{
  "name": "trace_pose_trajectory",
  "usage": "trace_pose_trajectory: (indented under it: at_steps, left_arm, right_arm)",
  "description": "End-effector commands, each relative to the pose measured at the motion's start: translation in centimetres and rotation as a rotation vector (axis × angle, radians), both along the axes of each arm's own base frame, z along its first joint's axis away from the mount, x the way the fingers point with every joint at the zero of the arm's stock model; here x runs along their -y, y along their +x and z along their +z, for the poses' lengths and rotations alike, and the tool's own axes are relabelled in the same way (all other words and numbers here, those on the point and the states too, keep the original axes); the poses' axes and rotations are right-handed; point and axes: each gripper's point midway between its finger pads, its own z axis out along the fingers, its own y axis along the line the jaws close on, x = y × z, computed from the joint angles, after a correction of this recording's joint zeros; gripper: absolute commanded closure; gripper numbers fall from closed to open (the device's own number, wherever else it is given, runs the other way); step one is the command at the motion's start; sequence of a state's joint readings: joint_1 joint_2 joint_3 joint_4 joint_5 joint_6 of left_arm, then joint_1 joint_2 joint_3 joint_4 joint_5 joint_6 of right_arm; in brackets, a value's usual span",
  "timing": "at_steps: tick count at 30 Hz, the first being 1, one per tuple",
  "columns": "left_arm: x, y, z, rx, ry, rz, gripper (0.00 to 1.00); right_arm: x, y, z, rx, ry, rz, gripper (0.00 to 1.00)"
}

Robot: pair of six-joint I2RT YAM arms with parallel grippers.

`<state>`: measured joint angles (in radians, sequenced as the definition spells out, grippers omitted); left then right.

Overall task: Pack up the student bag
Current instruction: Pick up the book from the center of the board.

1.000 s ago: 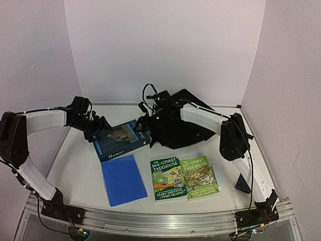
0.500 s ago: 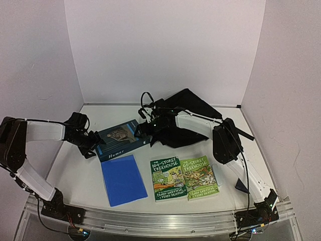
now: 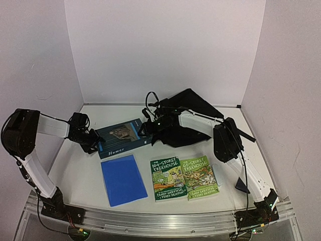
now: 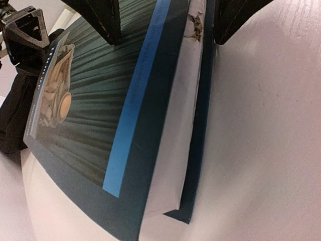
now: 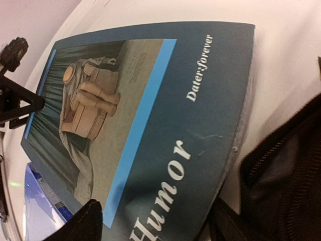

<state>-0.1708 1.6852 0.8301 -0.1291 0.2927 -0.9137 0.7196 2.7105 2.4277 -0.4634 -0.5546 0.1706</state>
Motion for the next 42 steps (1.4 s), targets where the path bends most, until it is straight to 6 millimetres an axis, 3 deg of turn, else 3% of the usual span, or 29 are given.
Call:
trace_pose_trajectory:
  at_steps: [1, 7, 12, 16, 21, 27, 33, 37, 42]
  left_arm:
    - [2.4, 1.7, 3.8, 0.158, -0.096, -0.091, 0.44]
    - [4.5, 1.7, 9.5, 0.335, -0.13, -0.205, 0.64]
    - [4.6, 1.5, 10.8, 0.357, -0.125, -0.21, 0.8]
    - [3.7, 1.1, 11.5, 0.343, -0.083, -0.185, 0.99]
    - [2.4, 1.5, 12.9, 0.344, -0.049, -0.159, 1.0]
    - [1.5, 2.3, 17.3, 0.42, -0.046, -0.155, 1.0]
    - [1.7, 2.8, 22.7, 0.531, -0.073, -0.185, 1.0]
    - [1.8, 2.8, 25.1, 0.575, -0.094, -0.197, 1.0]
    - [3.9, 2.7, 27.2, 0.633, -0.229, -0.275, 1.0]
  right_arm:
    - [-1.1, -2.6, -1.1, -0.118, 0.06, 0.083, 0.36]
    - [-1.4, -3.1, -0.8, -0.131, 0.081, 0.105, 0.42]
    - [-1.7, -3.2, 0.4, -0.13, 0.107, 0.116, 0.43]
    - [-1.4, -2.8, 2.7, -0.117, 0.131, 0.108, 0.29]
    - [0.7, -1.0, 7.5, -0.112, 0.193, 0.061, 0.05]
    - [4.5, 1.1, 13.3, -0.092, 0.253, -0.012, 0.02]
    - [7.8, 2.6, 15.0, -0.109, 0.272, -0.071, 0.02]
    - [9.6, 3.3, 16.0, -0.122, 0.295, -0.09, 0.02]
    - [9.3, 1.3, 17.7, -0.194, 0.372, 0.009, 0.02]
